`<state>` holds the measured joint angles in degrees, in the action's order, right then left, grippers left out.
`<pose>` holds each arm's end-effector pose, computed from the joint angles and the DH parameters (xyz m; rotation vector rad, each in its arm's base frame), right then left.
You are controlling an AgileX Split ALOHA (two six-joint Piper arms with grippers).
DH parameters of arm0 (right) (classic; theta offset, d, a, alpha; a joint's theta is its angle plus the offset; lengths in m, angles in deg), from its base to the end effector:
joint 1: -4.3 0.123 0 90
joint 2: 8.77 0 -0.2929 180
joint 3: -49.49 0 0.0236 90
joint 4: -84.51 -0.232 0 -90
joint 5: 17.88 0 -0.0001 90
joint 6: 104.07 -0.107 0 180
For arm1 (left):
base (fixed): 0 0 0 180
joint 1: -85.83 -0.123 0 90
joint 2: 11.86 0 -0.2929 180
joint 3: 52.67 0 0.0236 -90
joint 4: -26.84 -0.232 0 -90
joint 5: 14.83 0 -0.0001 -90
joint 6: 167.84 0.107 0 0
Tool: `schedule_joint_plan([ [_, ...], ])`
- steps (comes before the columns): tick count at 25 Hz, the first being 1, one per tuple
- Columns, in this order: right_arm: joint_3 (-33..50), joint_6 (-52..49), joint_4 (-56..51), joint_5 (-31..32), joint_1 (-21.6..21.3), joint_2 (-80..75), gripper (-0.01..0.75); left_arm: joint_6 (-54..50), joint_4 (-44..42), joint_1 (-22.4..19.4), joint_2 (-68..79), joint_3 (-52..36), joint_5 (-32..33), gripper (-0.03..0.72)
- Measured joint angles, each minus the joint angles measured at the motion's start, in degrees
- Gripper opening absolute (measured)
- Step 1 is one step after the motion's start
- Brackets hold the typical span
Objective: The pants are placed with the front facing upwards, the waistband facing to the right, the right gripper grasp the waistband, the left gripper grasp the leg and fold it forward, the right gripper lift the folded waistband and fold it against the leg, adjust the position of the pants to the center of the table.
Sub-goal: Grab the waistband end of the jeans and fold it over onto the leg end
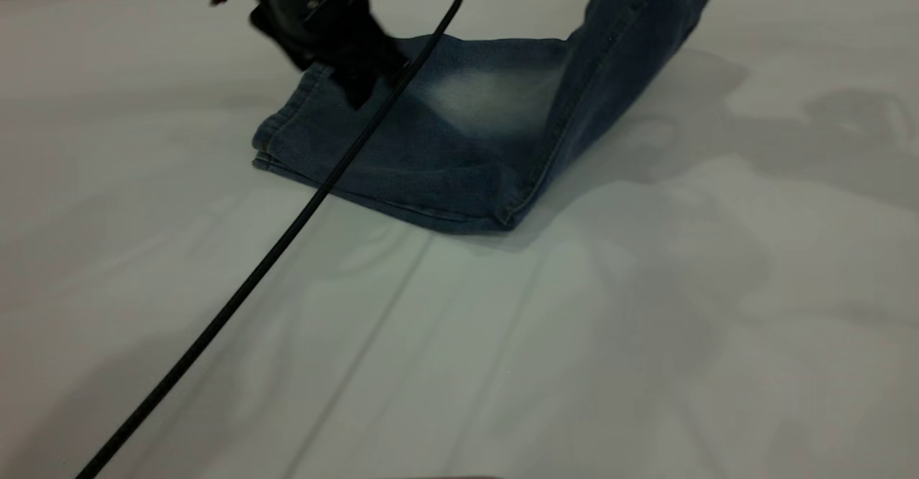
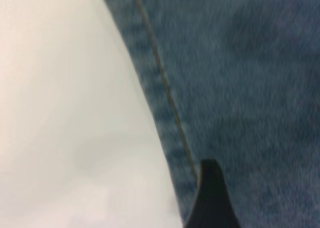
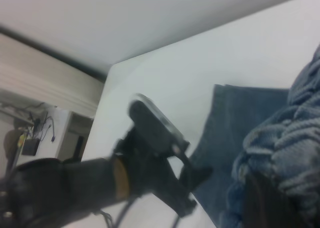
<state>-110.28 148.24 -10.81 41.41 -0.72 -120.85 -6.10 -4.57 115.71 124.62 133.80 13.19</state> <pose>0.3503 0.0612 0.2253 -0.0135 2.1086 1.3323 0.4032 -0.2014 0.1000 0.8359 2.5188 0.2213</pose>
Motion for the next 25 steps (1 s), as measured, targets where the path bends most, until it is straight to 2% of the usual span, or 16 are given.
schedule_joint_plan([
  [12, -3.7, 0.4, -0.1, 0.5, 9.0, 0.0, 0.057, 0.3, 3.2, 2.6, 3.6, -1.3, -5.8, 0.433],
  [17, -3.8, 0.7, 0.2, 0.1, 9.7, 0.0, 0.057, 0.3, 0.4, 2.5, 2.6, -1.3, -3.1, 0.433],
  [25, -3.8, 0.7, 0.3, -5.5, 10.8, 0.0, 0.057, 0.1, -3.5, -1.3, -9.5, -1.7, -1.5, 0.433],
])
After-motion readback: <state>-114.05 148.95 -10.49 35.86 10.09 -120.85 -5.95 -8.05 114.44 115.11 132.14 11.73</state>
